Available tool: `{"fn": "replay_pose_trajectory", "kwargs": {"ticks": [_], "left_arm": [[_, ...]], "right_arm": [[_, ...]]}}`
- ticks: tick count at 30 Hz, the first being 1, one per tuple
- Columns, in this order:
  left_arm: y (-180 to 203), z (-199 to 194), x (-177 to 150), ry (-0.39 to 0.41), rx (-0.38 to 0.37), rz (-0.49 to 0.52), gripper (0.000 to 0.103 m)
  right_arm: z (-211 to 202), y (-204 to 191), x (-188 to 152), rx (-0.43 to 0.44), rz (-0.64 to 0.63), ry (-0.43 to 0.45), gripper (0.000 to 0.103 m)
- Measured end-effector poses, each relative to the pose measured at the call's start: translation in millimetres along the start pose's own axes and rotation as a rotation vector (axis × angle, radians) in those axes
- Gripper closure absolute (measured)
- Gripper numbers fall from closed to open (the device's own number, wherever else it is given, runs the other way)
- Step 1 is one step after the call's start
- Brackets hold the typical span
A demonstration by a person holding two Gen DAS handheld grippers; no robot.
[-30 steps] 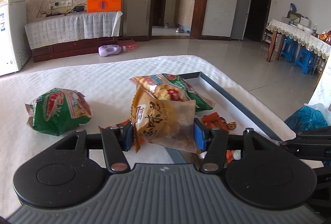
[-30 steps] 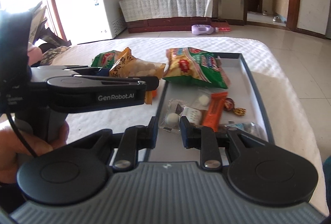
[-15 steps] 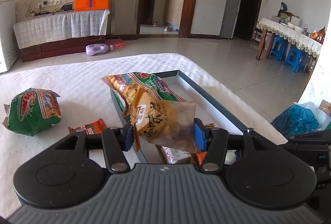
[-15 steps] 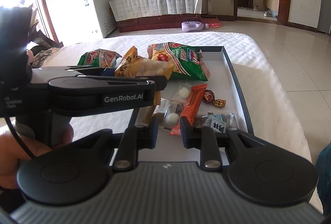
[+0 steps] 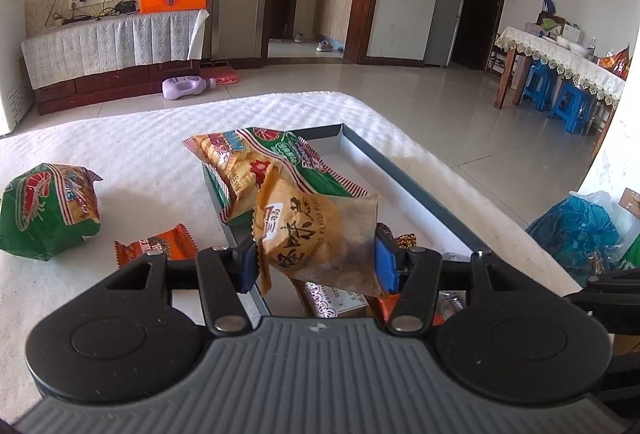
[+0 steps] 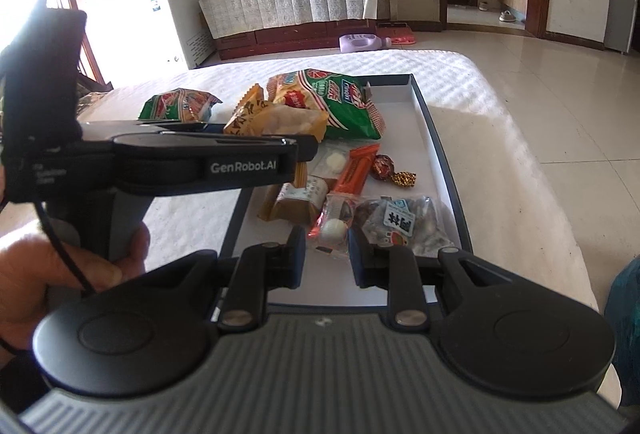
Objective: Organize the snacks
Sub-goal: 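Carry the peanut bag over the box with the left tool while the right tool moves over the box, then lower the peanut bag into the box and open the left tool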
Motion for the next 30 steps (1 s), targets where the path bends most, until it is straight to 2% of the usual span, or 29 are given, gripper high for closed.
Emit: {"fn": "replay_pose_trajectory", "kwargs": {"ticks": [6,18,21,24,30], "left_arm": [[2.9,19.2,1.5,-0.025,-0.003,-0.021,0.041],[18.5,56.3,7.4,-0.045,-0.003,0.012,0.041],[18.6,60.5,6.6,-0.056,-0.003,0.005,0.035],[20.3,58.2,6.2,-0.055,-0.005,0.015,0.026],[18.3,41.3,6.4,-0.027,-0.002,0.045,0.019]], "right_arm": [[5.0,3.3,0.9,0.009,0.0,-0.01,0.077],[6.1,10.3,-0.9,0.007,0.009,-0.014,0.077],[8.0,9.3,-0.7,0.007,0.005,-0.018,0.077],[9.1,7.9,-0.7,0.006,-0.001,-0.021,0.077],[7.1,11.4,2.0,-0.017,0.009,0.011,0.077]]}}
Point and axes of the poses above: each gripper's, at about its wrist camera, not at the fingertips, and z roughly the way its jaws point, y to its right, x to its top, the point moved 7 cm from there along z, roughly the way its jaws point, and after that the axes turned 11 degrees about x, right-handed, at the moved point
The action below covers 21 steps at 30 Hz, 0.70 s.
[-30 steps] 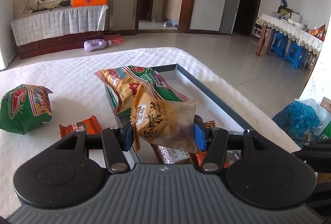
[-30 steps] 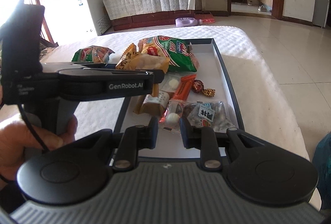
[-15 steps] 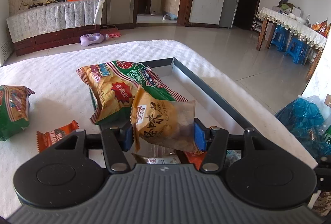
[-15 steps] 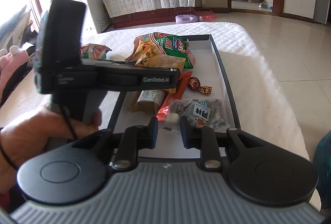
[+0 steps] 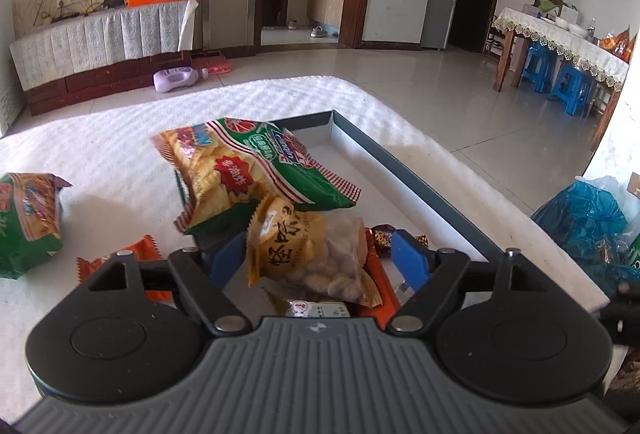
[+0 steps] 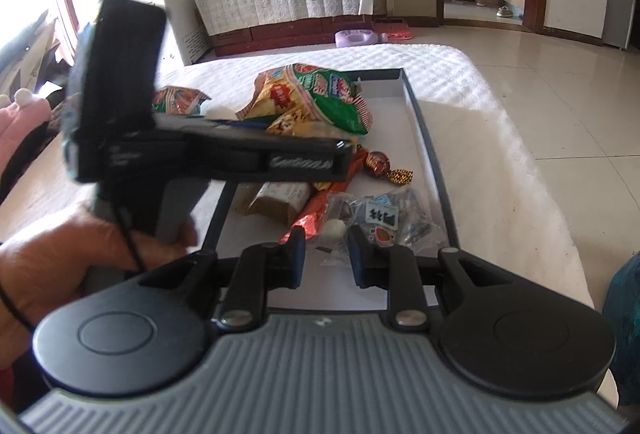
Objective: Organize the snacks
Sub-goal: 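Lower the peanut bag into the box and open the left tool, then withdraw the left tool toward the orange wrapped snack on the bed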
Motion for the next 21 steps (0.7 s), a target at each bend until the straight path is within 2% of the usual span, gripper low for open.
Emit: {"fn": "replay_pose_trajectory", "kwargs": {"ticks": [7,21], "left_arm": [[-18.8,-29.1,3.1,0.037,0.009,-0.014,0.015],[-54.4,-56.1,-7.9,0.043,0.051,-0.001,0.014]], "right_arm": [[1.2,8.6,10.0,-0.06,0.011,0.079,0.077],[31.8,6.6,27.5,-0.046,0.011,0.073,0.076]]}}
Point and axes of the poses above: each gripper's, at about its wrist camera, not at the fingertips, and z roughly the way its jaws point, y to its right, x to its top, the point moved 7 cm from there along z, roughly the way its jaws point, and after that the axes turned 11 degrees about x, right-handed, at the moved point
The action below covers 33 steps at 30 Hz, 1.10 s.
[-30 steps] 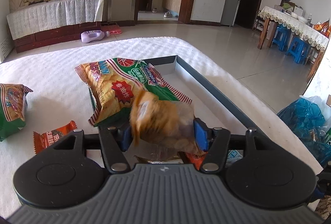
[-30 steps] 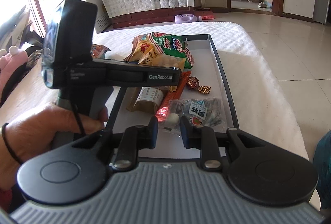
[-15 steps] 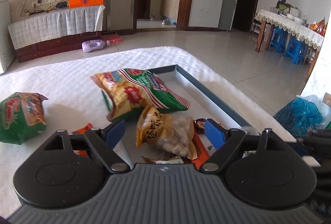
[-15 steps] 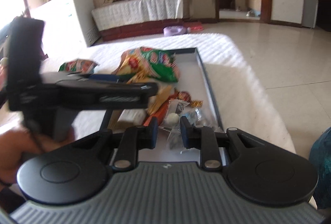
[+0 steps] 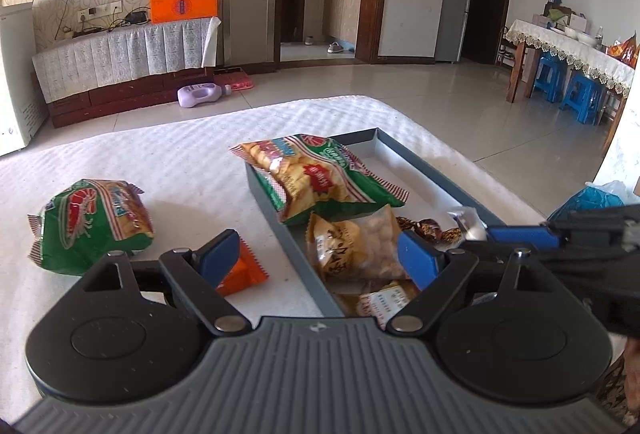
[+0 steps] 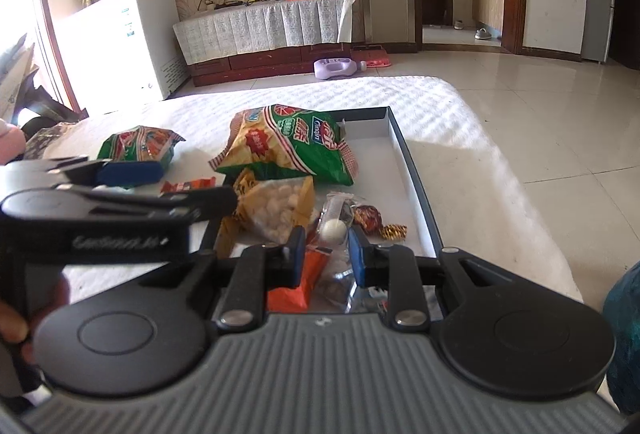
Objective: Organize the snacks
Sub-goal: 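Withdraw the left tool toward the orange wrapped snack on the bed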
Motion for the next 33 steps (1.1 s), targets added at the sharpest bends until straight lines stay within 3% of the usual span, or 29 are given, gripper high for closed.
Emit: {"fn": "replay_pose_trajectory", "kwargs": {"ticks": [11,33], "left_arm": [[-12.5,-7.0,-7.5,-0.005,0.009,0.031,0.014],[-4.4,-3.1,-14.9,-0.023,0.01,0.075,0.013]], "right_arm": [[28.1,-2.1,16.0,0.004,-0.005,-0.021,0.076],[55.8,6.6,2.2,0.005,-0.007,-0.132,0.076]]}}
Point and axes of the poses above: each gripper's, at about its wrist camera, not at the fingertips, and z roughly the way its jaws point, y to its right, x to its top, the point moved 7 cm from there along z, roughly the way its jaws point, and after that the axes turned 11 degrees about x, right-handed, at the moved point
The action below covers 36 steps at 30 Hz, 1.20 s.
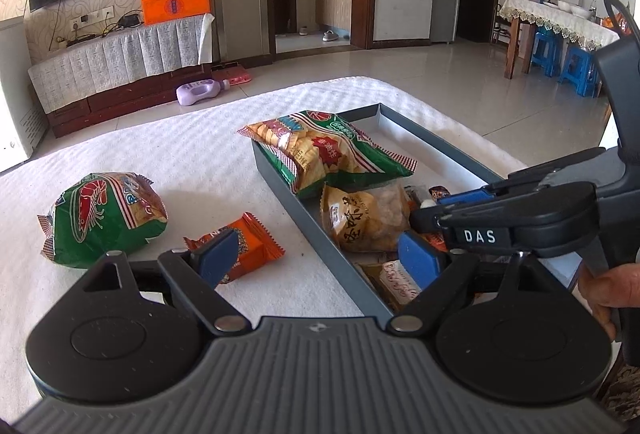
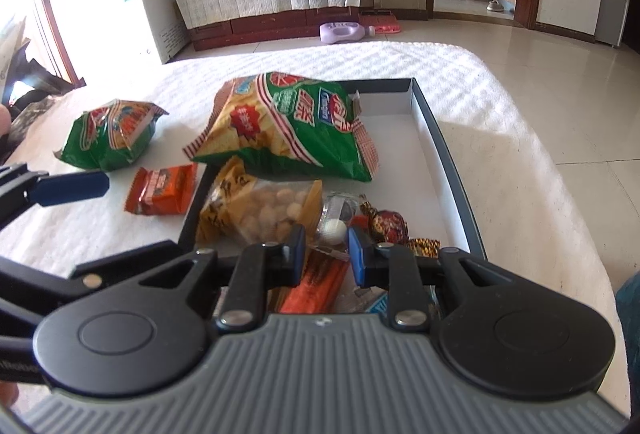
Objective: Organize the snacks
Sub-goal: 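Withdraw the left tool toward the orange wrapped snack on the bed, then move the left tool to the green shrimp-chip bag while the right tool approaches the orange wrapped snack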
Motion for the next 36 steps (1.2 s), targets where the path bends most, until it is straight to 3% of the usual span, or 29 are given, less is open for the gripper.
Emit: {"fn": "replay_pose_trajectory", "kwargs": {"ticks": [7,21,36], "left_arm": [[1.6,0.2,-3.4,-0.006,0.003,0.019,0.013],[-0.6,-1.9,-6.3,-0.006,0.001,0.026,0.012],[-5.6,-3.7,-7.4,-0.006,0.016,0.023,0.011]], "right_arm": [[-5.1,-8.1,-11.4,0.028,-0.016,-0.035,0.076],[-5.5,-10.0,-9.4,0.002,-0.038,-0.025,0.075],[-5.1,-9.1,-0.6,-0.028,-0.017,0.031,0.075]]}}
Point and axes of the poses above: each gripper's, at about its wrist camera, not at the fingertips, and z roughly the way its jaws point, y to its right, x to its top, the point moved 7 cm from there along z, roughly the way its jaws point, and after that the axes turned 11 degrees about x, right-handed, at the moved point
